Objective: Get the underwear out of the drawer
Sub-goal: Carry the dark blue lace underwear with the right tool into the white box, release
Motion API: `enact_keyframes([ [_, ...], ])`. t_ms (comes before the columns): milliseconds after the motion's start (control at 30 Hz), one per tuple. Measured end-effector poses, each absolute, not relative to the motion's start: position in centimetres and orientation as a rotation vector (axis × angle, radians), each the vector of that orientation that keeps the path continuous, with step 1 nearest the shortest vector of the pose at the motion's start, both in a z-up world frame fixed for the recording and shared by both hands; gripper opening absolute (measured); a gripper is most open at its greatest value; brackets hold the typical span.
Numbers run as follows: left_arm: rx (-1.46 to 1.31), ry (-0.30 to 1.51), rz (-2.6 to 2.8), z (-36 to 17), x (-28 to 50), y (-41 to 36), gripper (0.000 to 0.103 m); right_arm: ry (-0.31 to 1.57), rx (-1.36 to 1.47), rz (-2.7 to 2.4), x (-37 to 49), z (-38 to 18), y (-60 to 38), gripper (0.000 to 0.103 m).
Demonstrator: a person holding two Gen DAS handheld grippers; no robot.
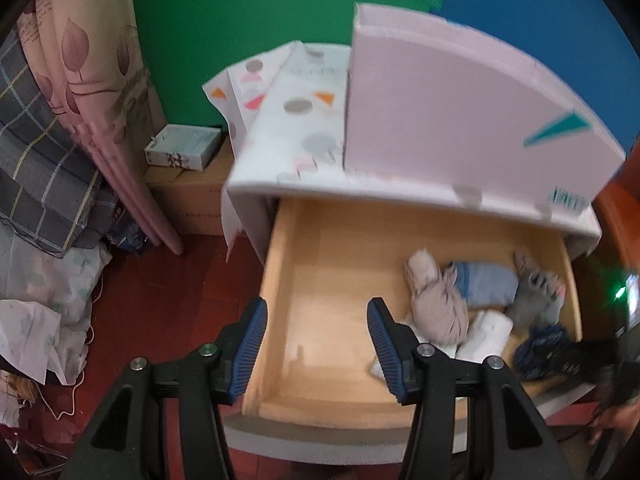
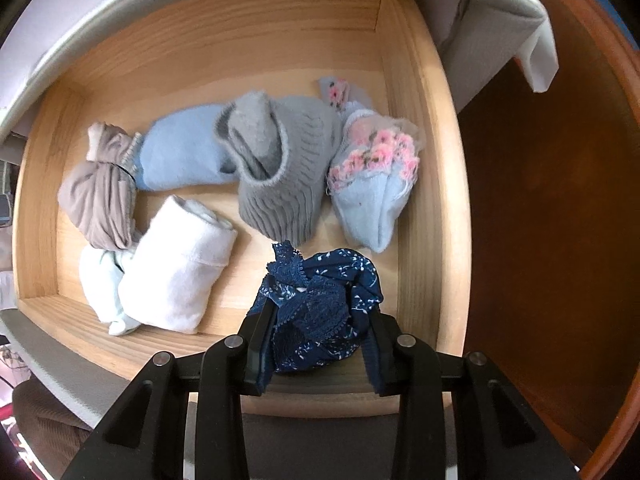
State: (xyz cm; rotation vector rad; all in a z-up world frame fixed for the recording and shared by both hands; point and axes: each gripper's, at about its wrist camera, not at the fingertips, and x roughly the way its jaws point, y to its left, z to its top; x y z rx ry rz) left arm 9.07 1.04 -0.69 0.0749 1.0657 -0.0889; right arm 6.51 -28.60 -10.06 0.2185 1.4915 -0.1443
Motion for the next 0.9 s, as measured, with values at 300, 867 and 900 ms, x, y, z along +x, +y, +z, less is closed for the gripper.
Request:
enact_keyframes([
  [300, 0.076, 1.091, -0.057, -3.7, 8.0, 1.5, 0.053, 1.382, 0.238, -0.12, 6.0, -6.6, -29.8, 0.033],
  [867, 0.06, 1.069, -0.039, -3.8, 7.8, 1.8, 0.053, 1.224, 0.189, -0.063, 6.3, 6.8, -30.3, 0.033],
  [900, 0.054, 1.071, -0.041, -3.8, 7.8, 1.9, 0.053, 1.204, 0.181, -0.06, 6.6, 7.8, -30.3, 0.033],
])
